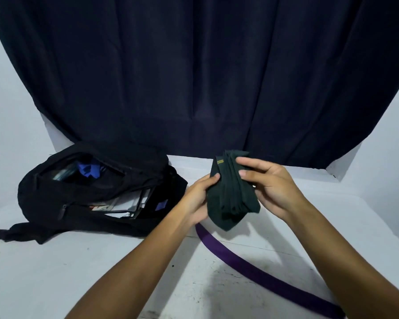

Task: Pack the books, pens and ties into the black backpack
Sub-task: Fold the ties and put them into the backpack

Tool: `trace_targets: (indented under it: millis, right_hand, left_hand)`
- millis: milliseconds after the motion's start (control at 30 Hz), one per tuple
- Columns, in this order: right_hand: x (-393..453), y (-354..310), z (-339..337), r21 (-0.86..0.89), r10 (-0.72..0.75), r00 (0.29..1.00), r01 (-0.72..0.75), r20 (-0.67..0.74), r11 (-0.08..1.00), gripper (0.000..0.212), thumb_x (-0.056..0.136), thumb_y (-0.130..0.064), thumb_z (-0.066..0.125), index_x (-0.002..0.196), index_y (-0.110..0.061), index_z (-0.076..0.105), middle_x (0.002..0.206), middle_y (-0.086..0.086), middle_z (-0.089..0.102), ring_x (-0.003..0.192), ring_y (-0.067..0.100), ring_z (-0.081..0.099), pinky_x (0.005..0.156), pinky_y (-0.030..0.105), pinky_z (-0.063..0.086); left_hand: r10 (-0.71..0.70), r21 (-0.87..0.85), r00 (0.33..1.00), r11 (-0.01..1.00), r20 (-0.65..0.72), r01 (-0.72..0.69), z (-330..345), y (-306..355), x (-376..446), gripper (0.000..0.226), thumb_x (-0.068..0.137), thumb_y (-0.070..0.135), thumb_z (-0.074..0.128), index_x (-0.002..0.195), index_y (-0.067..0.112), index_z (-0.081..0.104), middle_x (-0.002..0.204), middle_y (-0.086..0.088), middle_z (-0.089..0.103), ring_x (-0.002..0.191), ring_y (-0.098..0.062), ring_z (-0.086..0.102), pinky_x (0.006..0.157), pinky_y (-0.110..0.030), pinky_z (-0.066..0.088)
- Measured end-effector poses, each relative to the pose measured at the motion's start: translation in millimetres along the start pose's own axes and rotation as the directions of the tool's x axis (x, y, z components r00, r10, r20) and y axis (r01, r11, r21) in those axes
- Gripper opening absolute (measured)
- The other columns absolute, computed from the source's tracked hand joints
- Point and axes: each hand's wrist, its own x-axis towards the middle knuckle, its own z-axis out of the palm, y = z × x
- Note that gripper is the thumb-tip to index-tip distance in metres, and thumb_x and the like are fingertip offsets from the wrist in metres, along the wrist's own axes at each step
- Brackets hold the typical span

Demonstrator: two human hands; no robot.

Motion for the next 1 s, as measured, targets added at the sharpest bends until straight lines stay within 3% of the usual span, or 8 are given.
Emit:
trace_targets:
  millis: [100,200,300,400,500,567,667,1000]
  right_hand:
    - [-1.0,12.4,-0.8,-0.128,-0.036,0.996,0.026,-0.076,0.991,0.028,0.081,0.01,0.064,0.097,-0.012,0.072,0.098,0.006,0.074,0.086,0.017,0.071,0.073,0.024,0.056]
    - [-1.0,20.4,0.3,-0.221,-0.11,0.987,0.081,-0.12,0.972,0.03,0.079,0.009,0.067,0.093,-0.017,0.074,0.095,0.0,0.075,0.089,0.016,0.071,0.08,0.026,0.056]
    - [-1.4,25.4,2.3,-0.298,-0.176,0.977,0.134,-0.12,0.945,0.032,0.079,0.007,0.069,0.091,-0.022,0.074,0.093,-0.001,0.075,0.09,0.015,0.071,0.08,0.024,0.055]
    - [-2.3,27.5,3.6,-0.456,-0.252,0.962,0.178,-0.105,0.872,0.034,0.079,0.004,0.071,0.089,-0.028,0.073,0.097,-0.007,0.072,0.089,0.003,0.067,0.074,0.013,0.051]
    - [-2.5,31.2,-0.5,-0.548,-0.265,0.957,0.158,-0.121,0.822,0.031,0.079,-0.004,0.073,0.095,-0.031,0.073,0.113,-0.006,0.059,0.096,-0.009,0.054,0.083,0.008,0.043]
    - [-3.4,32.3,-3.7,-0.434,-0.149,0.983,0.087,-0.11,0.896,0.029,0.082,-0.005,0.07,0.101,-0.027,0.074,0.116,-0.001,0.064,0.105,0.006,0.059,0.09,0.02,0.047]
    - [-5.3,29.9,-6.1,-0.159,0.071,0.997,-0.071,-0.009,0.985,0.029,0.086,0.001,0.063,0.106,-0.016,0.072,0.101,0.005,0.074,0.094,0.015,0.07,0.078,0.026,0.055]
    - [15.3,50.4,37.9,-0.041,0.198,0.97,-0.194,0.141,0.98,0.04,0.078,0.016,0.06,0.112,-0.004,0.067,0.106,0.018,0.071,0.097,0.027,0.07,0.077,0.032,0.059]
  left_hand:
    - [-0.078,-0.054,0.997,0.995,0.019,0.079,8.7,5.8,-4.8,0.038,0.1,0.032,0.043,0.103,0.009,0.073,0.097,-0.014,0.072,0.088,-0.026,0.07,0.083,-0.038,0.055]
    - [-0.069,-0.054,0.995,0.996,0.071,0.073,12.0,8.8,-12.6,0.044,0.094,0.042,0.051,0.115,0.007,0.068,0.108,-0.017,0.068,0.097,-0.03,0.067,0.093,-0.042,0.052]
    - [-0.006,0.051,0.978,0.999,0.21,-0.005,14.3,2.6,-19.3,0.042,0.082,0.01,0.064,0.124,0.009,0.059,0.108,-0.016,0.067,0.098,-0.028,0.067,0.088,-0.038,0.056]
    - [0.047,0.15,0.984,0.986,0.172,-0.074,15.0,-5.2,-20.7,0.062,0.072,-0.022,0.059,0.124,0.012,0.055,0.097,-0.013,0.069,0.088,-0.024,0.07,0.074,-0.034,0.059]
    - [0.064,0.153,0.985,0.984,0.161,-0.089,14.1,-6.8,-21.9,0.063,0.076,-0.03,0.051,0.123,0.011,0.056,0.095,-0.013,0.069,0.086,-0.024,0.07,0.07,-0.033,0.059]
    - [0.071,0.152,0.986,0.984,0.152,-0.094,14.1,-7.0,-24.1,0.062,0.076,-0.031,0.05,0.121,0.011,0.058,0.095,-0.014,0.069,0.086,-0.024,0.07,0.072,-0.032,0.059]
    - [0.079,0.174,0.99,0.98,0.116,-0.098,15.0,-7.0,-29.3,0.061,0.077,-0.032,0.047,0.115,0.013,0.061,0.09,-0.011,0.071,0.083,-0.022,0.071,0.073,-0.032,0.06]
    - [0.134,0.268,0.99,0.956,-0.032,-0.121,-24.9,18.9,-66.0,0.059,0.064,-0.016,0.063,0.116,0.012,0.061,0.096,-0.008,0.069,0.094,-0.023,0.067,0.082,-0.034,0.057]
